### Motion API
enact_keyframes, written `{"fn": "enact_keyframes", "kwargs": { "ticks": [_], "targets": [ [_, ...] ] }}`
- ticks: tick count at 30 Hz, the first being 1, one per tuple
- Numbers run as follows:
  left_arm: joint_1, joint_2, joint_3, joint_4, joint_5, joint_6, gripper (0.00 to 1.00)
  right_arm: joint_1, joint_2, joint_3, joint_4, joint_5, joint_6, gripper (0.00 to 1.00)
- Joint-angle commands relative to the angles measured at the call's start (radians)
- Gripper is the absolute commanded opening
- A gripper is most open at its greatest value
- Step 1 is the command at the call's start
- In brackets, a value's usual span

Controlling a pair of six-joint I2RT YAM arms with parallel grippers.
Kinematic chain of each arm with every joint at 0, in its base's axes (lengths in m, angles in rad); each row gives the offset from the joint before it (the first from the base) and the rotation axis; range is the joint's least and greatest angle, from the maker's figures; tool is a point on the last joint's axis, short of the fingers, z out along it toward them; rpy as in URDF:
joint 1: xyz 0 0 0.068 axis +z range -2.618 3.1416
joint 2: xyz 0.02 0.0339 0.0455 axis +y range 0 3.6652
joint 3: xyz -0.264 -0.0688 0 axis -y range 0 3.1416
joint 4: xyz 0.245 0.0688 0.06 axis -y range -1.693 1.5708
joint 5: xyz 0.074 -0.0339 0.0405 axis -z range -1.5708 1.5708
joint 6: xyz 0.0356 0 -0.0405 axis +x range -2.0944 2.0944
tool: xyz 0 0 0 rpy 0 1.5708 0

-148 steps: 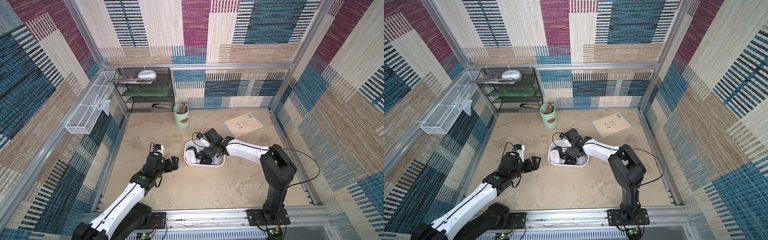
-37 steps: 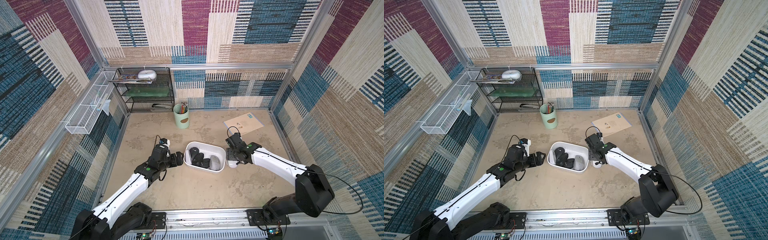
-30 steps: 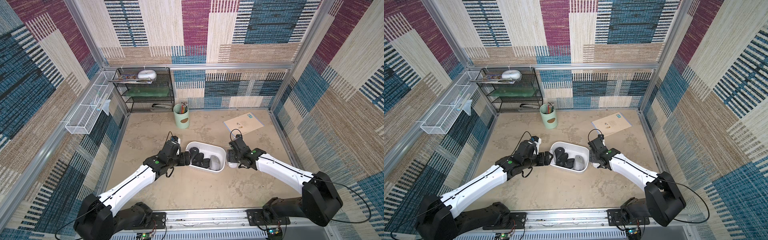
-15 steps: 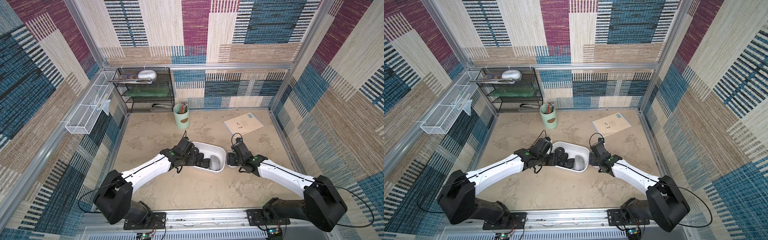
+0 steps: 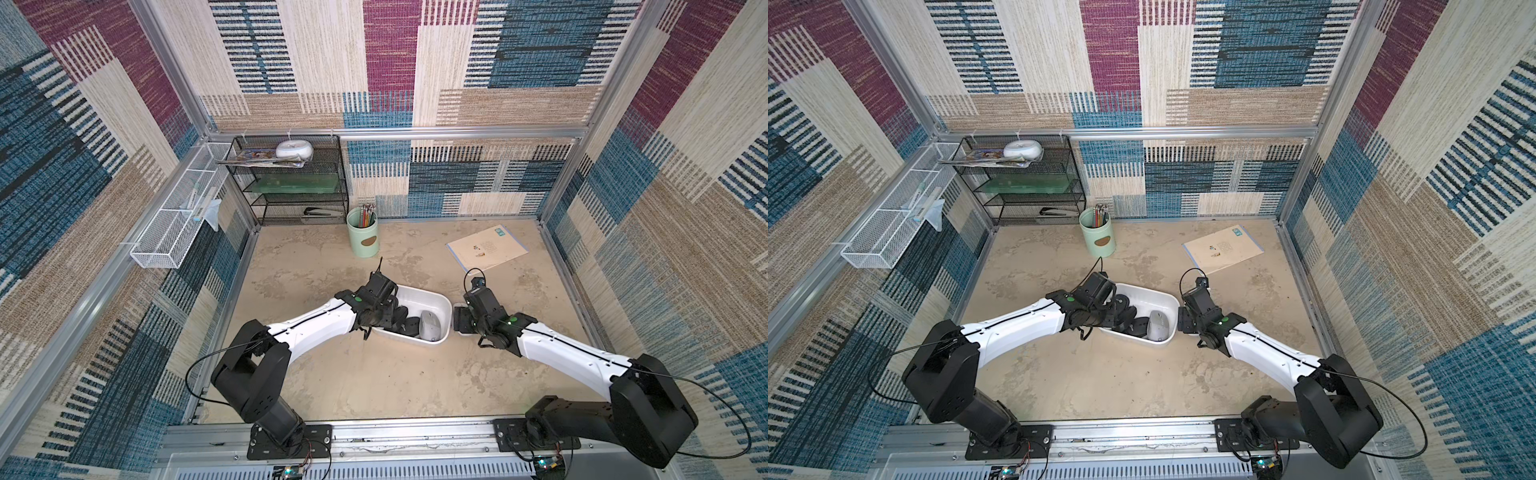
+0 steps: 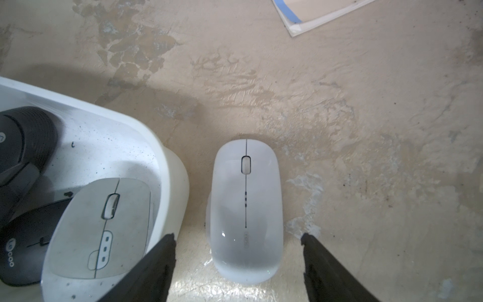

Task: Take out the mouse from the storage box
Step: Pick up the mouse from the storage box.

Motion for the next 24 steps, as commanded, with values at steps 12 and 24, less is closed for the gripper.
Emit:
{"fn": "enact_keyframes", "kwargs": {
  "ticks": [12,24],
  "targets": [
    [-0.011,0.116,0.103,-0.106,-0.077,-0.006,0.39,0.002,-0.023,-0.015,0.021,-0.003,-0.001,0.79],
    [-0.024,0.07,0.135,-0.125,-0.098,0.014,0.22,0.001,-0.034,-0.009,0.012,-0.002,-0.009,0.79]
  ]
}}
